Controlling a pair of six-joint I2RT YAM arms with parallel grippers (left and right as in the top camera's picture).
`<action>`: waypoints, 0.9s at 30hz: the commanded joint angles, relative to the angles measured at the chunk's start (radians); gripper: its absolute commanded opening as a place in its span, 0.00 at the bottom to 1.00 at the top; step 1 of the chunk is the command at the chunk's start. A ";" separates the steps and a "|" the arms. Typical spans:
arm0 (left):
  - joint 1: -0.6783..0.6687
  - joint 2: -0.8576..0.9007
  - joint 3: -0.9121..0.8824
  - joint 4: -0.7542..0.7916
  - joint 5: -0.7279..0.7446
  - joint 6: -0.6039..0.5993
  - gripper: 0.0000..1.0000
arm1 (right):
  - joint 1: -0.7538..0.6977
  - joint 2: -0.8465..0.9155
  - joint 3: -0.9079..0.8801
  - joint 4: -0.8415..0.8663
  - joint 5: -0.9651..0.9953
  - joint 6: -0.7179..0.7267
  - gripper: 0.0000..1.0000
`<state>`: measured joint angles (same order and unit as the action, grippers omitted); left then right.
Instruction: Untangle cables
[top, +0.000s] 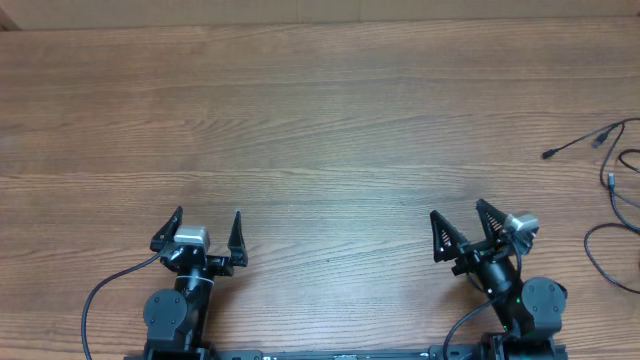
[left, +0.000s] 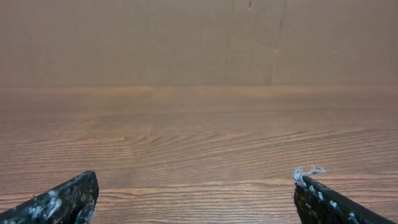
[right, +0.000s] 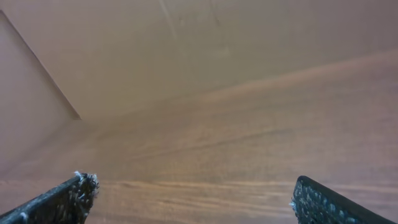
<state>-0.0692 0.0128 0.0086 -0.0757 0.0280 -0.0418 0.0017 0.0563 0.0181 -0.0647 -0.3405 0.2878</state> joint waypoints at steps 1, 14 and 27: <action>0.010 -0.008 -0.004 -0.002 -0.003 0.009 0.99 | 0.005 -0.035 -0.010 0.009 0.038 0.002 1.00; 0.010 -0.008 -0.004 -0.002 -0.003 0.009 1.00 | 0.057 -0.054 -0.010 0.110 0.373 0.000 1.00; 0.010 -0.008 -0.004 -0.002 -0.003 0.009 0.99 | 0.095 -0.054 -0.010 0.052 0.427 -0.076 1.00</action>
<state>-0.0692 0.0132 0.0086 -0.0757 0.0280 -0.0414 0.0887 0.0139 0.0181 -0.0154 0.0814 0.2546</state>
